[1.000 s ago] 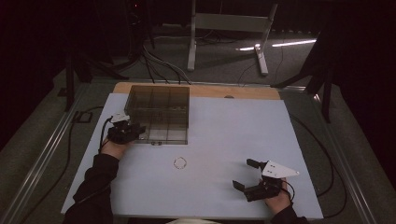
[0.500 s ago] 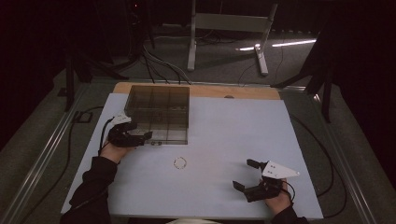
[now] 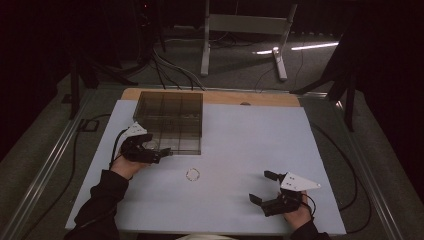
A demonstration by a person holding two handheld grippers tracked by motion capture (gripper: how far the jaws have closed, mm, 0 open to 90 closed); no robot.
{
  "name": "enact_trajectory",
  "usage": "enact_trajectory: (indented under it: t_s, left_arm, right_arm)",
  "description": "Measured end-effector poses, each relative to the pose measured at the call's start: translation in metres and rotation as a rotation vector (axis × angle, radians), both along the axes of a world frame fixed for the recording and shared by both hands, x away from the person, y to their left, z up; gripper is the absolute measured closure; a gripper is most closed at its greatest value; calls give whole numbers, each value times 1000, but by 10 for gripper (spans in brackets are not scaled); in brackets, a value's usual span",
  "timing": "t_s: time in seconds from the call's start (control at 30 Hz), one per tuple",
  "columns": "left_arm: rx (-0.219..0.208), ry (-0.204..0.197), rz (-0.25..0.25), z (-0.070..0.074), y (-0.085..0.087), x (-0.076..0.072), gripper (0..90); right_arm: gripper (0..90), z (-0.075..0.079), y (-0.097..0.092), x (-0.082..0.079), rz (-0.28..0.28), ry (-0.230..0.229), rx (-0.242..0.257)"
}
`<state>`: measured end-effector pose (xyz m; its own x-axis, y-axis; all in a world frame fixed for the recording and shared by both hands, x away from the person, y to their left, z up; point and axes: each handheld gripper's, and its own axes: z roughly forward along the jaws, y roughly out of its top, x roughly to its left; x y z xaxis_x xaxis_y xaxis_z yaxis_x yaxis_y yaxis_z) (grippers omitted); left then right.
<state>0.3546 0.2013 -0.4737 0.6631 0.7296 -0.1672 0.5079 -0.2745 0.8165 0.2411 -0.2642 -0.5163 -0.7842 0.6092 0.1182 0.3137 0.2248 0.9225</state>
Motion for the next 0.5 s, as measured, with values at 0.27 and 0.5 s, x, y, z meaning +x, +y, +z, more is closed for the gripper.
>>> enact_trajectory:
  t_s: [0.27,0.5]
  left_arm:
    - [8,-17,-90,-2,-21,-15,34]
    - [23,-41,-161,-1,-40,-29,35]
  right_arm:
    - [0,0,0,0,1,-5,2]
    - [0,0,0,0,2,-3,-2]
